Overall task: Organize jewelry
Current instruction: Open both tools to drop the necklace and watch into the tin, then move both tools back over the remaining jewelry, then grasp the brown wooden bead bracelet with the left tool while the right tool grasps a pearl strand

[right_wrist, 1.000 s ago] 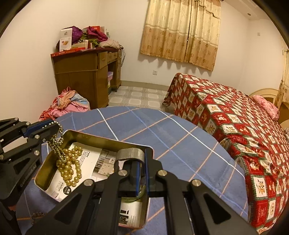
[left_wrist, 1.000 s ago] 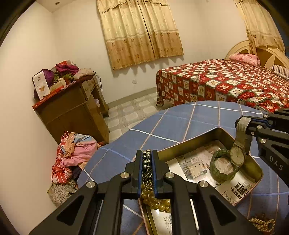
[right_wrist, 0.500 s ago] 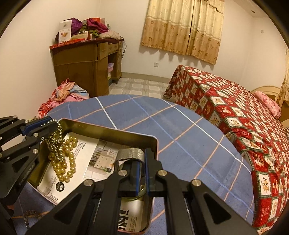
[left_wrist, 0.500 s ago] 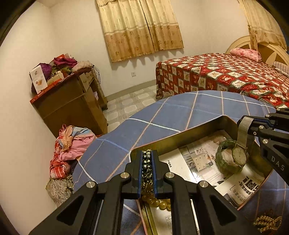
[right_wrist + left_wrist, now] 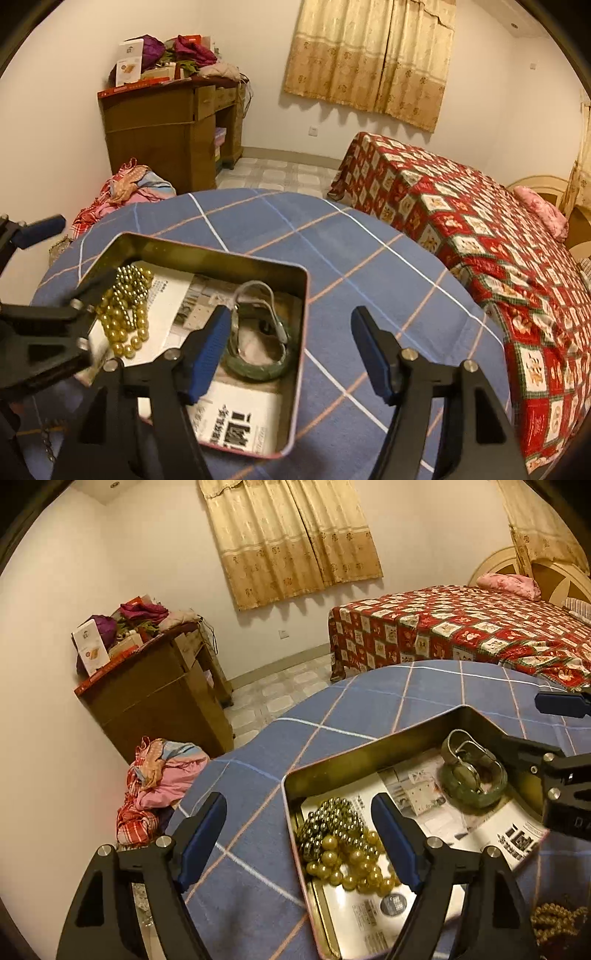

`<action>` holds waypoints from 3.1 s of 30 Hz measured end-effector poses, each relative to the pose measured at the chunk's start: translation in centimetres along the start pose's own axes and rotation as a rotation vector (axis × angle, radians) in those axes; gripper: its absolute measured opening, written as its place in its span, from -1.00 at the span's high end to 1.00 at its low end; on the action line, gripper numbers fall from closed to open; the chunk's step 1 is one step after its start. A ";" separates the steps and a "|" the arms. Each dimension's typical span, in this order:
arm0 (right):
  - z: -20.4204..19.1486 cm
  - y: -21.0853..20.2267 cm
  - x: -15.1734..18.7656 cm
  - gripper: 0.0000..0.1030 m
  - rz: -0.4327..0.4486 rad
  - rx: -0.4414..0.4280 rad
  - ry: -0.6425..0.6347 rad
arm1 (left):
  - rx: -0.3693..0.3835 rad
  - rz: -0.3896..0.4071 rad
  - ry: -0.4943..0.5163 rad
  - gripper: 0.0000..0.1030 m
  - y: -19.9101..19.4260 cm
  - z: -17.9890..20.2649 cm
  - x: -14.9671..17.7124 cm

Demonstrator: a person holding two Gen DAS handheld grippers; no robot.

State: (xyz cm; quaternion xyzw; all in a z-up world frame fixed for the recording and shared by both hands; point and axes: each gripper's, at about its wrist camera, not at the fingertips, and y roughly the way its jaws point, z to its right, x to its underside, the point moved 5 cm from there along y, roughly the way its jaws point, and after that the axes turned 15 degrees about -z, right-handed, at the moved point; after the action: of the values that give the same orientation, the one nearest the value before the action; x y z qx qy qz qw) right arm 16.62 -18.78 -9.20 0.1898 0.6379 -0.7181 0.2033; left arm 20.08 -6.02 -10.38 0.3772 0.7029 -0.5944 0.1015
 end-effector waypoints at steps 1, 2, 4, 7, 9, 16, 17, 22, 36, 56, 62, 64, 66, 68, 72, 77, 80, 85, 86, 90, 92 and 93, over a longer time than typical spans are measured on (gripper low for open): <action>0.1 0.0 0.1 -0.36 -0.001 0.001 0.006 | -0.009 -0.002 -0.003 -0.57 -0.2 -0.2 0.2; 0.4 0.0 0.3 -0.36 -0.004 0.002 0.014 | -0.012 -0.004 -0.007 -0.57 -0.4 -0.4 0.5; 0.8 -0.1 0.8 -0.36 -0.012 0.002 0.026 | -0.010 -0.007 -0.013 -0.57 -0.9 -0.7 1.1; 1.4 -0.5 1.7 -0.36 -0.015 -0.003 0.045 | -0.013 -0.010 -0.025 -0.57 -1.6 -1.3 2.1; 1.6 -0.8 2.3 -0.36 -0.020 -0.005 0.058 | -0.016 -0.008 -0.030 -0.57 -2.2 -1.6 3.0; 2.0 -2.1 5.5 -0.36 -0.035 -0.028 0.078 | -0.019 -0.036 -0.019 -0.57 -3.7 -1.5 6.9; 2.0 -2.4 6.0 -0.36 -0.034 -0.033 0.079 | -0.020 -0.043 -0.018 -0.57 -3.9 -1.4 7.6; 2.0 -3.8 9.1 -0.36 -0.028 -0.056 0.089 | -0.012 -0.068 -0.005 -0.57 -4.6 -0.5 10.5; 0.3 -3.4 14.7 -0.24 -0.086 -0.093 0.045 | -0.043 -0.134 0.041 -0.57 -3.8 1.5 13.5; -1.2 -3.1 14.9 0.83 -0.070 -0.177 0.008 | 0.099 -0.127 0.022 0.85 -3.3 1.2 13.8; 0.4 -4.1 14.3 0.84 -0.019 -0.143 0.070 | 0.109 -0.094 -0.020 0.85 -4.3 0.2 13.1; 0.8 -4.6 14.0 0.84 -0.002 -0.139 0.080 | 0.110 -0.076 -0.027 0.85 -5.0 -0.3 12.7; 1.0 -5.1 13.8 0.84 0.016 -0.131 0.084 | 0.103 -0.054 -0.035 0.85 -5.8 -0.7 12.4; 1.1 -5.5 13.4 0.84 0.030 -0.120 0.086 | 0.090 -0.040 -0.035 0.85 -6.3 -1.0 12.2; 1.4 -5.7 13.2 0.84 0.047 -0.093 0.087 | 0.055 -0.009 -0.036 0.85 -7.2 -1.5 11.8; 1.8 -6.1 12.9 0.84 0.068 -0.062 0.085 | 0.038 0.011 -0.036 0.85 -7.8 -1.6 11.4; 2.0 -6.5 12.7 0.84 0.080 -0.044 0.083 | 0.030 0.023 -0.041 0.85 -8.1 -1.9 11.4; 2.1 -6.9 12.6 0.84 0.095 -0.006 0.075 | 0.015 0.039 -0.055 0.85 -8.7 -2.1 11.2; 2.1 -7.0 12.5 0.84 0.097 0.000 0.074 | 0.013 0.044 -0.059 0.85 -8.9 -2.2 11.2; 2.2 -7.2 12.4 0.84 0.103 0.015 0.072 | 0.006 0.063 -0.077 0.85 -9.5 -2.5 10.9; 2.2 -7.3 12.3 0.84 0.106 0.020 0.072 | 0.004 0.073 -0.087 0.85 -9.8 -2.7 10.8; 2.2 -7.3 12.3 0.84 0.107 0.024 0.070 | 0.004 0.077 -0.091 0.85 -10.0 -2.8 10.6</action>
State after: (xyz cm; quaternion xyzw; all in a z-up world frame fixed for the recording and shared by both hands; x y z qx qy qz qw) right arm 2.31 -20.83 -9.34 0.2510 0.6248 -0.7069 0.2166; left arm 7.04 0.79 -8.35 0.3767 0.6812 -0.6082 0.1555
